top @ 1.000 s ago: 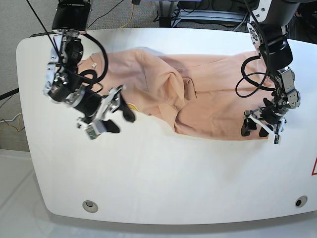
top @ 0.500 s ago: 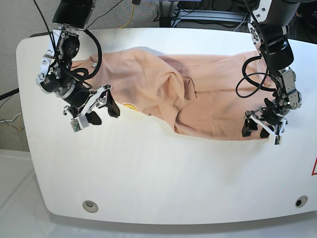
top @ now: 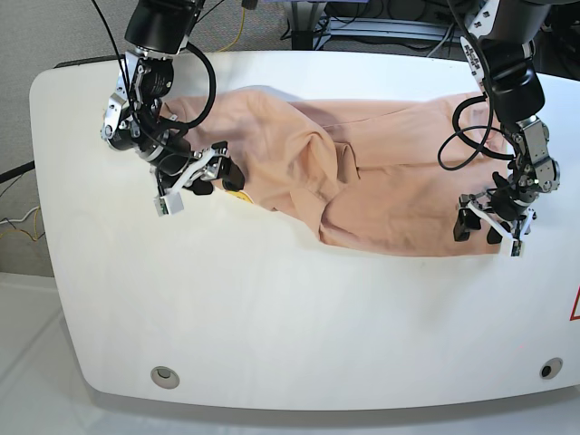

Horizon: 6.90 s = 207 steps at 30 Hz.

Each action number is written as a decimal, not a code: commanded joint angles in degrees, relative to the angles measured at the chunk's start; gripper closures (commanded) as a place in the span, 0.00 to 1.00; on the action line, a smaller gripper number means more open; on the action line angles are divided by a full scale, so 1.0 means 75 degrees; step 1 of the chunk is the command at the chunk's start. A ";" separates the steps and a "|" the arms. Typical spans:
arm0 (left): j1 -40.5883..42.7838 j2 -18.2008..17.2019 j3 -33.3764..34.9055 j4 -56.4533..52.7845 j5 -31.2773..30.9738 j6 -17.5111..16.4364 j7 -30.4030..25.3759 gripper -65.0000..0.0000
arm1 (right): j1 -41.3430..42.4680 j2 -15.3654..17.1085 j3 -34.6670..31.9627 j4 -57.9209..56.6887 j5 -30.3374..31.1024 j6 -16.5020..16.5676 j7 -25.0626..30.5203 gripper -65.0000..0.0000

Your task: Fold the T-shirt properly

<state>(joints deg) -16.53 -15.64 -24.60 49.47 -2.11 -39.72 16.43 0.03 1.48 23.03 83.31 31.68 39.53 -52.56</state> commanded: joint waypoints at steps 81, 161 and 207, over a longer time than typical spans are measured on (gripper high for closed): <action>-0.0521 0.0169 0.0027 0.1064 -0.0053 0.0040 0.0910 0.32 | 0.0705 0.0618 -0.0087 -0.0201 0.0670 0.0010 -0.0629 0.34; 0.0534 0.0192 0.2114 0.1263 -0.0041 0.1552 0.0113 0.32 | -0.2237 0.0313 -0.4658 0.4230 -0.2835 -0.0002 -0.1579 0.35; 0.0593 0.0169 0.2079 0.1251 -0.0053 0.1528 0.0113 0.32 | -0.2472 -0.0109 -0.4799 0.4101 -0.2870 -0.1701 -0.1180 0.35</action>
<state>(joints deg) -11.55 -13.85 -8.95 58.39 -2.79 -28.32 15.77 -18.81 1.08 -12.38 112.84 9.65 26.98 -62.59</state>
